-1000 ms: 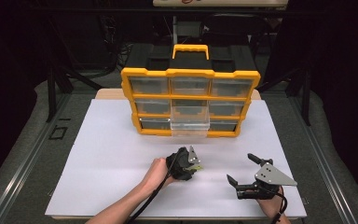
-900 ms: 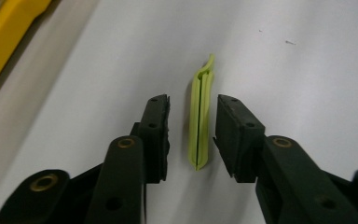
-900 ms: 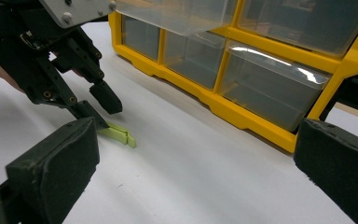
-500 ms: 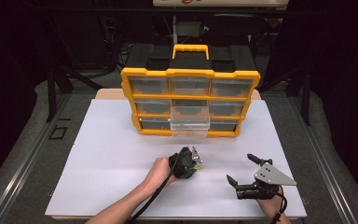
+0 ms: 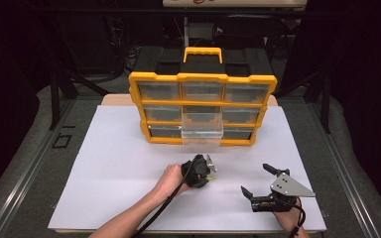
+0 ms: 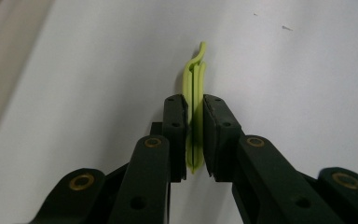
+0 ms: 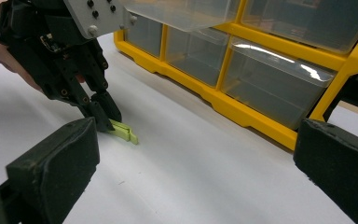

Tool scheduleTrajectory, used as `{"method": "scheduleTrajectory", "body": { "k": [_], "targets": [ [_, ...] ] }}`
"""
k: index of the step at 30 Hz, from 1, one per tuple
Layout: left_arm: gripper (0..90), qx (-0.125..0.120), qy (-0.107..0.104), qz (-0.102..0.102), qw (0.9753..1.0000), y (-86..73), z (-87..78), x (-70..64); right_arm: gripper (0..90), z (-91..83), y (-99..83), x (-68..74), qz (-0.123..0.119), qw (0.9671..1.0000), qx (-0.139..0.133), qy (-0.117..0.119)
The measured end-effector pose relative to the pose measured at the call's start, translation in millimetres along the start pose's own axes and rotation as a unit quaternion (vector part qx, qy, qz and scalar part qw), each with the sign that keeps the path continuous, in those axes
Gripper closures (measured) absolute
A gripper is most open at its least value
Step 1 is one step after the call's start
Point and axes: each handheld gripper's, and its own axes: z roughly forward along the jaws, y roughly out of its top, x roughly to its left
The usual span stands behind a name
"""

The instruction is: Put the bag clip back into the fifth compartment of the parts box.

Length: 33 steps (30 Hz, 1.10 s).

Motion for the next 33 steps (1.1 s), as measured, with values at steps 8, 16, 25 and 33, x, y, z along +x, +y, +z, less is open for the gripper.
{"method": "scheduleTrajectory", "body": {
  "k": [8, 16, 25, 33],
  "targets": [
    [80.5, -0.020, 0.004, -0.003, 0.9998, -2.7, -15.0, 3.1, 0.0, 0.4, -0.3, -0.5, 0.001, 1.0000, 0.002, -0.002],
    [80.4, -0.033, 0.010, -0.012, 0.9993, -13.8, -23.5, 9.4, 0.0, 0.6, 0.1, 0.6, 0.001, 1.0000, 0.003, -0.002],
    [80.4, -0.036, 0.011, -0.014, 0.9992, -24.8, -28.2, 9.6, 0.0, 0.1, 0.2, 1.2, 0.000, 1.0000, 0.003, -0.004],
    [80.4, -0.037, 0.015, -0.017, 0.9990, -35.6, -33.6, 12.9, 0.0, 0.6, 0.0, 1.2, -0.001, 1.0000, 0.006, -0.003]
  ]
}}
